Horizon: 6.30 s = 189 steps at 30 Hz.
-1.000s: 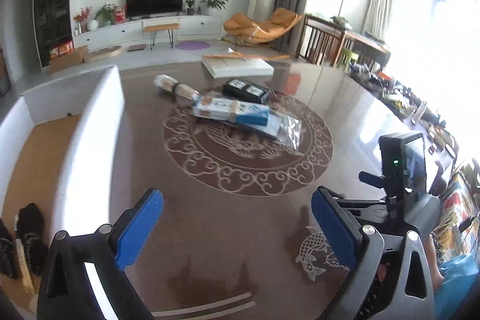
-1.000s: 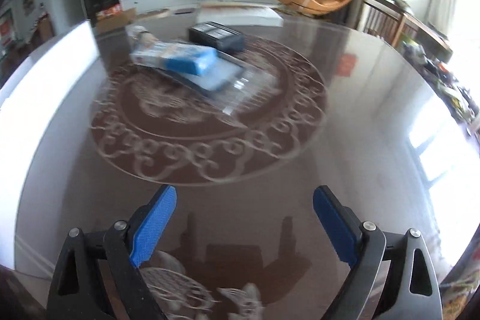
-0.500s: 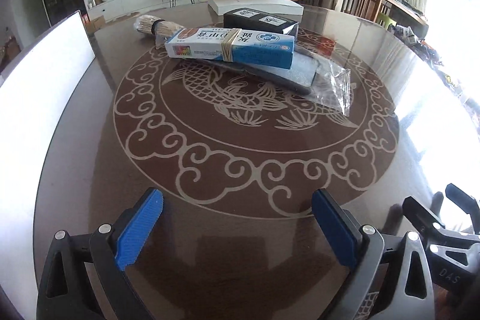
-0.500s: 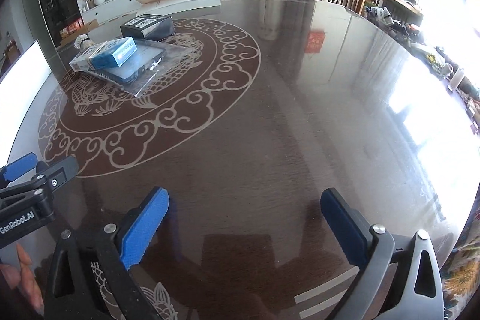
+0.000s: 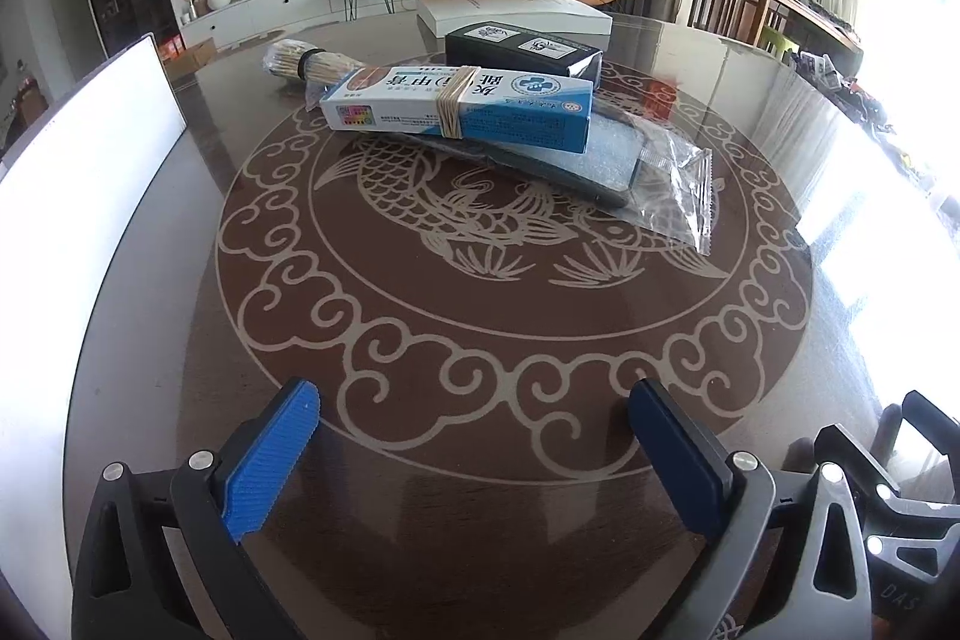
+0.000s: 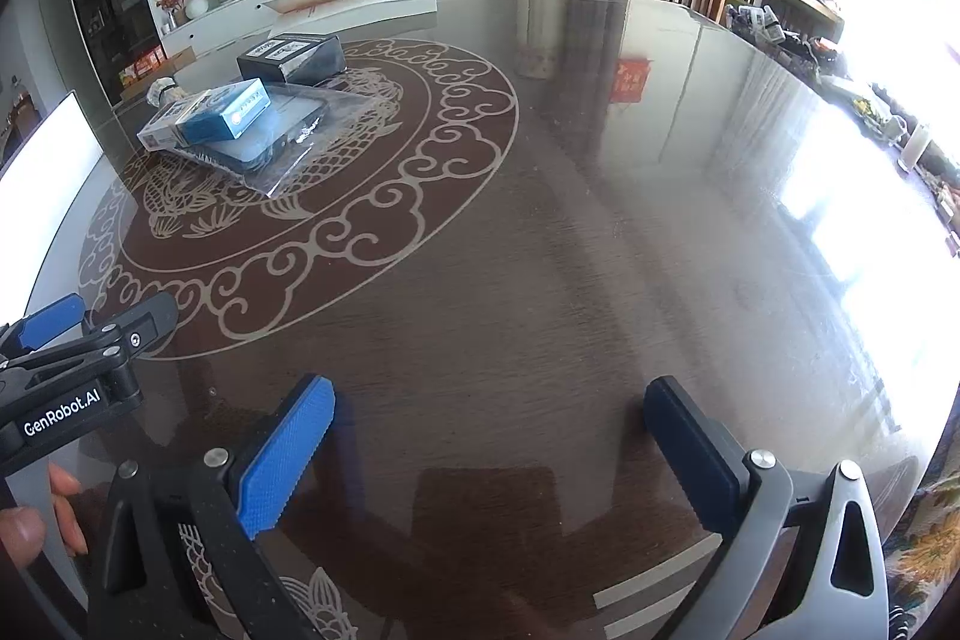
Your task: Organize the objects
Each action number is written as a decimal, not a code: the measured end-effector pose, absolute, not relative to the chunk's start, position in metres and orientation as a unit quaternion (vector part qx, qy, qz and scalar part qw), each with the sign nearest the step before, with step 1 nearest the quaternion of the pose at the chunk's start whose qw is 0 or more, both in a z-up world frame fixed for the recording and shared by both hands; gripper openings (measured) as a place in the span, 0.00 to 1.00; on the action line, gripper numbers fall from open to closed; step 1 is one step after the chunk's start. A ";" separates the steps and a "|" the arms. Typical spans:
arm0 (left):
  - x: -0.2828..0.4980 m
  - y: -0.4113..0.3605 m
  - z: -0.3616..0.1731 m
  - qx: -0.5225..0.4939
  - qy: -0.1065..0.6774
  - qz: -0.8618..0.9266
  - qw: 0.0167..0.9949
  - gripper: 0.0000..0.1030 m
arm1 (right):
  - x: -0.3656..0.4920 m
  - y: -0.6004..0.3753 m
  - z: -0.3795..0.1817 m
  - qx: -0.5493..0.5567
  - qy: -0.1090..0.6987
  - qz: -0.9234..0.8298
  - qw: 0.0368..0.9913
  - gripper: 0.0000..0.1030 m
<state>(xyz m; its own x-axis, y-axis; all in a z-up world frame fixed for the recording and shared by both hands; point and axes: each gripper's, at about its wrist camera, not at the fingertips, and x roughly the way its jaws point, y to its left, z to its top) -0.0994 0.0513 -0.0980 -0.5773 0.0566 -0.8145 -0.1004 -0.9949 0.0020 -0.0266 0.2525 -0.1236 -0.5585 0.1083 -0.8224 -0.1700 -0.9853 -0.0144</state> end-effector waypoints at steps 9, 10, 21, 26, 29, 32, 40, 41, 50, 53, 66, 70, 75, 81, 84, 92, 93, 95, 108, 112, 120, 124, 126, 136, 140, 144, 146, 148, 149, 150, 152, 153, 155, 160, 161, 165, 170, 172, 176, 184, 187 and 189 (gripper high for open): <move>-0.100 0.051 -0.098 -0.458 0.024 0.888 0.044 1.00 | -0.027 0.253 -0.124 -0.463 0.033 0.882 0.079 1.00; -0.100 0.051 -0.098 -0.458 0.024 0.888 0.044 1.00 | -0.027 0.253 -0.124 -0.463 0.033 0.882 0.079 1.00; -0.100 0.051 -0.098 -0.457 0.024 0.888 0.044 1.00 | -0.027 0.252 -0.124 -0.463 0.033 0.882 0.079 1.00; -0.100 0.051 -0.098 -0.457 0.024 0.888 0.044 1.00 | -0.027 0.252 -0.124 -0.463 0.033 0.882 0.079 1.00; -0.100 0.051 -0.098 -0.457 0.024 0.888 0.044 1.00 | -0.027 0.252 -0.124 -0.463 0.033 0.882 0.079 1.00; -0.100 0.051 -0.098 -0.457 0.024 0.888 0.044 1.00 | -0.027 0.253 -0.124 -0.463 0.033 0.882 0.079 1.00; -0.100 0.051 -0.098 -0.457 0.024 0.888 0.044 1.00 | -0.027 0.253 -0.124 -0.463 0.033 0.882 0.079 1.00; -0.100 0.051 -0.098 -0.457 0.024 0.888 0.044 1.00 | -0.027 0.253 -0.124 -0.463 0.033 0.882 0.079 1.00; -0.100 0.051 -0.099 -0.457 0.024 0.888 0.044 1.00 | -0.027 0.253 -0.124 -0.463 0.033 0.882 0.080 1.00; -0.100 0.051 -0.099 -0.457 0.024 0.888 0.044 1.00 | -0.027 0.253 -0.124 -0.464 0.033 0.882 0.080 1.00; -0.100 0.051 -0.099 -0.458 0.024 0.888 0.044 1.00 | -0.027 0.253 -0.124 -0.463 0.033 0.882 0.079 1.00; -0.100 0.052 -0.099 -0.458 0.024 0.888 0.044 1.00 | -0.027 0.253 -0.124 -0.466 0.033 0.881 0.078 1.00; -0.100 0.052 -0.099 -0.458 0.024 0.888 0.044 1.00 | -0.027 0.254 -0.123 -0.487 0.032 0.870 0.070 1.00; -0.100 0.052 -0.099 -0.458 0.024 0.888 0.044 1.00 | -0.020 0.252 -0.123 -0.491 0.046 0.865 0.094 1.00; -0.100 0.052 -0.099 -0.458 0.024 0.888 0.044 1.00 | -0.017 0.249 -0.123 -0.487 0.046 0.867 0.096 1.00; -0.100 0.052 -0.099 -0.458 0.024 0.888 0.044 1.00 | -0.021 0.251 -0.123 -0.476 0.053 0.871 0.109 1.00; -0.100 0.052 -0.099 -0.458 0.024 0.888 0.044 1.00 | -0.020 0.251 -0.123 -0.473 0.053 0.872 0.111 1.00; -0.100 0.052 -0.099 -0.458 0.024 0.888 0.044 1.00 | -0.020 0.251 -0.123 -0.469 0.053 0.874 0.113 1.00; -0.100 0.052 -0.099 -0.458 0.024 0.888 0.044 1.00 | -0.013 0.249 -0.124 -0.453 0.054 0.882 0.119 1.00; -0.100 0.052 -0.099 -0.458 0.024 0.888 0.044 1.00 | -0.012 0.249 -0.124 -0.453 0.053 0.882 0.117 1.00; -0.100 0.052 -0.099 -0.458 0.024 0.888 0.044 1.00 | -0.012 0.250 -0.124 -0.452 0.053 0.883 0.118 1.00; -0.100 0.052 -0.099 -0.458 0.024 0.888 0.044 1.00 | -0.012 0.250 -0.124 -0.452 0.053 0.883 0.118 1.00; -0.100 0.052 -0.099 -0.458 0.024 0.888 0.044 1.00 | -0.012 0.250 -0.124 -0.452 0.053 0.883 0.118 1.00; -0.089 0.049 -0.098 -0.486 0.033 0.871 0.056 1.00 | -0.012 0.250 -0.124 -0.452 0.053 0.883 0.118 1.00; -0.089 0.041 -0.094 -0.537 0.019 0.842 0.049 1.00 | -0.012 0.250 -0.124 -0.452 0.053 0.883 0.118 1.00; -0.084 0.020 -0.060 -0.500 -0.033 0.863 0.057 1.00 | -0.012 0.250 -0.125 -0.452 0.053 0.883 0.118 1.00; -0.092 0.017 -0.037 -0.474 -0.025 0.879 0.053 1.00 | -0.012 0.250 -0.125 -0.452 0.053 0.883 0.118 1.00; -0.111 0.018 -0.020 -0.461 -0.015 0.886 0.048 1.00 | -0.012 0.250 -0.125 -0.452 0.053 0.883 0.118 1.00; -0.125 0.020 -0.013 -0.459 -0.016 0.887 0.047 1.00 | -0.012 0.250 -0.125 -0.452 0.053 0.883 0.118 1.00; -0.140 0.022 -0.007 -0.456 -0.019 0.889 0.047 1.00 | -0.012 0.250 -0.125 -0.452 0.053 0.883 0.118 1.00; -0.174 0.030 -0.003 -0.453 -0.014 0.890 0.041 1.00 | -0.012 0.250 -0.125 -0.452 0.053 0.883 0.118 1.00; -0.192 0.035 -0.004 -0.456 -0.007 0.889 0.034 1.00 | -0.013 0.250 -0.125 -0.452 0.053 0.883 0.118 1.00; -0.223 0.047 -0.011 -0.464 0.000 0.886 0.021 1.00 | -0.013 0.250 -0.125 -0.452 0.053 0.883 0.118 1.00; -0.266 0.053 -0.040 -0.478 -0.008 0.878 -0.036 1.00 | -0.013 0.251 -0.124 -0.451 0.052 0.883 0.118 1.00; -0.270 0.052 -0.046 -0.480 -0.006 0.876 -0.047 1.00 | -0.013 0.251 -0.124 -0.451 0.052 0.883 0.118 1.00; -0.270 0.046 -0.069 -0.495 0.000 0.866 -0.067 1.00 | -0.013 0.251 -0.124 -0.451 0.052 0.883 0.118 1.00; -0.253 0.033 -0.084 -0.499 -0.022 0.865 -0.056 1.00 | -0.013 0.251 -0.124 -0.451 0.052 0.883 0.118 1.00; -0.248 0.028 -0.090 -0.506 -0.026 0.861 -0.055 1.00 | -0.013 0.251 -0.124 -0.451 0.052 0.883 0.118 1.00; -0.234 0.024 -0.090 -0.485 -0.036 0.873 -0.030 0.84 | -0.013 0.251 -0.124 -0.451 0.052 0.883 0.118 1.00; -0.195 0.045 -0.080 -0.465 0.014 0.885 0.020 0.40 | -0.013 0.251 -0.124 -0.451 0.052 0.883 0.118 1.00; -0.165 0.046 -0.078 -0.467 0.010 0.884 0.031 0.40 | -0.013 0.251 -0.124 -0.451 0.053 0.883 0.117 1.00; -0.146 0.044 -0.077 -0.468 0.008 0.883 0.038 0.40 | -0.013 0.251 -0.125 -0.451 0.053 0.883 0.118 1.00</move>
<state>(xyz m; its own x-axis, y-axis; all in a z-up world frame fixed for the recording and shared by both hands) -0.1464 0.0442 -0.0773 -0.5584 0.0593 -0.8274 -0.0750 -0.9970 -0.0208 -0.0127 0.2506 -0.1245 -0.5659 0.1603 -0.8087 -0.2554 -0.9668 -0.0129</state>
